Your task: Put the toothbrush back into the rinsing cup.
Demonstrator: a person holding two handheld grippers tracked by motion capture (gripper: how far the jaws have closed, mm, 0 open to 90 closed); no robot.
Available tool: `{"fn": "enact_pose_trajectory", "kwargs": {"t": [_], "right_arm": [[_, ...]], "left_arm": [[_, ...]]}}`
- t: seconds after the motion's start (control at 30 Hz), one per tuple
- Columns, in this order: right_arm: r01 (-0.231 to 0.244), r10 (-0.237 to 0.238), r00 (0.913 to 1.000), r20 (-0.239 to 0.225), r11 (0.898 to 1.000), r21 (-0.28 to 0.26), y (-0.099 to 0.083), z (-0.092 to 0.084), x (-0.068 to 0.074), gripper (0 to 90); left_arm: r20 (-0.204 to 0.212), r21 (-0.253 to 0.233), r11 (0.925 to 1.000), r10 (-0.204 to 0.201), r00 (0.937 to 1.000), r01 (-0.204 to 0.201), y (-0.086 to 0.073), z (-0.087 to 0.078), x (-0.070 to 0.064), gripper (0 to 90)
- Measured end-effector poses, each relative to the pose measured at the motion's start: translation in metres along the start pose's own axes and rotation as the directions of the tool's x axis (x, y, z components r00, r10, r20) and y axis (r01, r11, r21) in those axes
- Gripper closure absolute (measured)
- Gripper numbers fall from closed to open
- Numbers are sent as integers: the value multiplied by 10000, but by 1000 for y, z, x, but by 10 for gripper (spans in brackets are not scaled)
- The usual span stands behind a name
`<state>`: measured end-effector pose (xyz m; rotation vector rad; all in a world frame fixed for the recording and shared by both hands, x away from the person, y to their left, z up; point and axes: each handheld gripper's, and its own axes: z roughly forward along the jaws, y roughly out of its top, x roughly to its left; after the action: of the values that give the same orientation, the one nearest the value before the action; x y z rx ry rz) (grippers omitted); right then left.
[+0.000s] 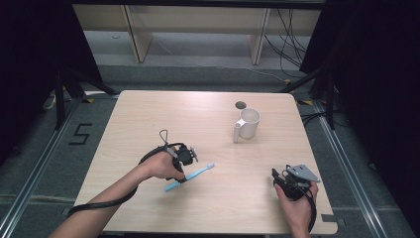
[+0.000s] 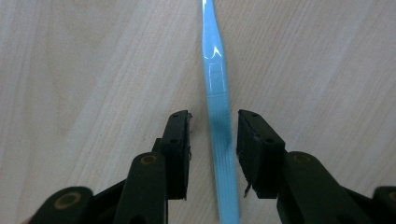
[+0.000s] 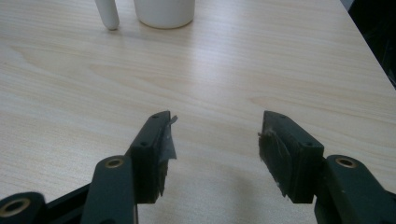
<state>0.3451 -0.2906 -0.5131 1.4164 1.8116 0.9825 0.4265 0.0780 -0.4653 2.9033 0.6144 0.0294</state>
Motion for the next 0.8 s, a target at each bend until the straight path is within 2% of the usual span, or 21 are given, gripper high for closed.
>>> {"fn": "enact_pose_trajectory", "kwargs": {"t": [0.43,0.47,0.5,0.6,0.77,0.8], "right_arm": [[219,-219,9997,100,9998,-20,0,0,0,444],[159,-159,9998,115,9999,-11,0,0,0,444],[-132,131,9999,75,9999,81,0,-1,2,445],[-134,133,9999,67,9999,70,0,-1,2,445],[-136,135,9999,32,9998,159,0,-1,2,444],[216,-217,9997,85,9998,30,1,0,0,445]], "left_arm": [[-13,259,9996,68,10000,-68,2,7,0,664],[-20,278,9996,89,10000,-88,2,7,-1,664],[-28,280,9996,78,10000,-78,2,8,-1,667],[-29,220,9997,53,10000,-52,3,10,-2,672],[16,389,9992,48,10000,-48,4,11,-2,690],[11,349,9994,44,10000,-45,4,11,-2,693]]}}
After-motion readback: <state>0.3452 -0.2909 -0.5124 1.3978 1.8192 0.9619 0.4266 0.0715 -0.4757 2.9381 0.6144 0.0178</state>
